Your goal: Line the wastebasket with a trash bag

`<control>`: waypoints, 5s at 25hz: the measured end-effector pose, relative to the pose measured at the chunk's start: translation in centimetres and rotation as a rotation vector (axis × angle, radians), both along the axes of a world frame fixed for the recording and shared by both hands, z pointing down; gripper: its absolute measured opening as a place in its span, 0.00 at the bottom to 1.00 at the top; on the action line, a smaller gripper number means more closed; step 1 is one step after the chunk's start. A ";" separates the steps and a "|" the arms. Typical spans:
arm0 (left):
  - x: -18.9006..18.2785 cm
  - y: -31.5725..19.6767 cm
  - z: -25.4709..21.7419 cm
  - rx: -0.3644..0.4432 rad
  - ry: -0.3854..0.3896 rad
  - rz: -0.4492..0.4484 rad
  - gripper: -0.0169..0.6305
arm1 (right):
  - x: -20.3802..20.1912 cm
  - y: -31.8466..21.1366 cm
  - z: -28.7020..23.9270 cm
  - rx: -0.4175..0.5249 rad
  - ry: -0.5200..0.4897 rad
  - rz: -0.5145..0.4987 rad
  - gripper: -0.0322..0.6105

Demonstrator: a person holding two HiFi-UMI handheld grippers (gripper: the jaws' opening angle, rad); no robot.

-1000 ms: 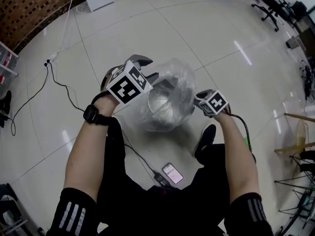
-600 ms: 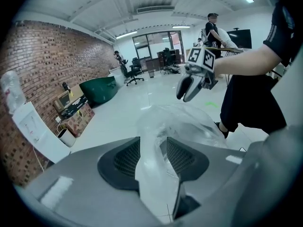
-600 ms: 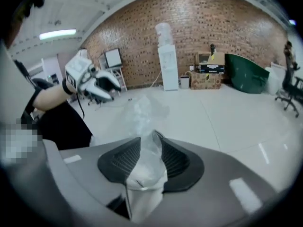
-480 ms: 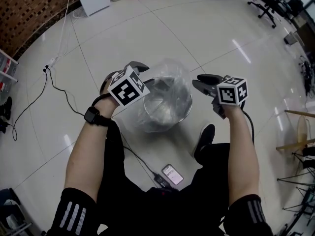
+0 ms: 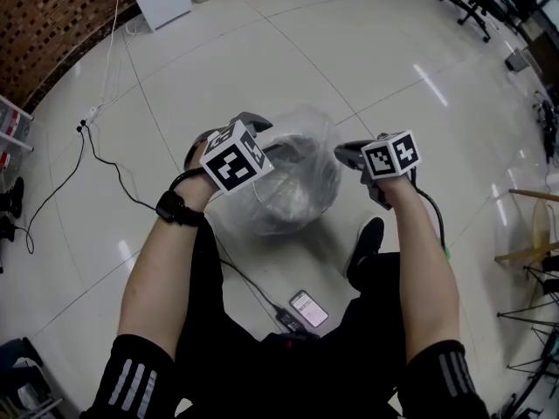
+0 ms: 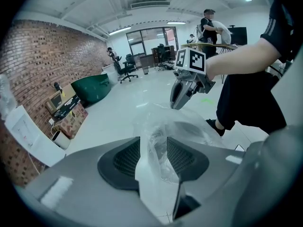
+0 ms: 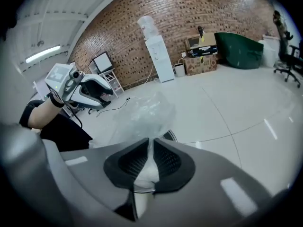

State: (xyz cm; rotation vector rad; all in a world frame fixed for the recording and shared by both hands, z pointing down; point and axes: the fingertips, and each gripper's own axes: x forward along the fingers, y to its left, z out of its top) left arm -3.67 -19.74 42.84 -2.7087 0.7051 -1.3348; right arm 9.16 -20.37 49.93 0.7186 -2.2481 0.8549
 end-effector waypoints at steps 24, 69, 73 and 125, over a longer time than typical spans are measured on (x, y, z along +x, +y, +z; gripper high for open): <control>10.2 0.9 12.9 -0.194 -0.160 0.151 0.41 | 2.5 2.0 -0.9 0.113 0.239 -0.141 0.06; 12.7 2.7 20.4 -0.340 -0.169 0.179 0.41 | 2.1 0.7 -0.6 0.236 0.367 -0.442 0.28; 13.2 3.5 17.9 -0.301 -0.163 0.218 0.41 | 1.5 1.0 1.5 0.186 0.396 -0.443 0.28; -5.0 -5.1 18.1 -0.568 0.203 -0.303 0.02 | 7.7 -4.4 3.5 -0.223 -0.592 0.191 0.39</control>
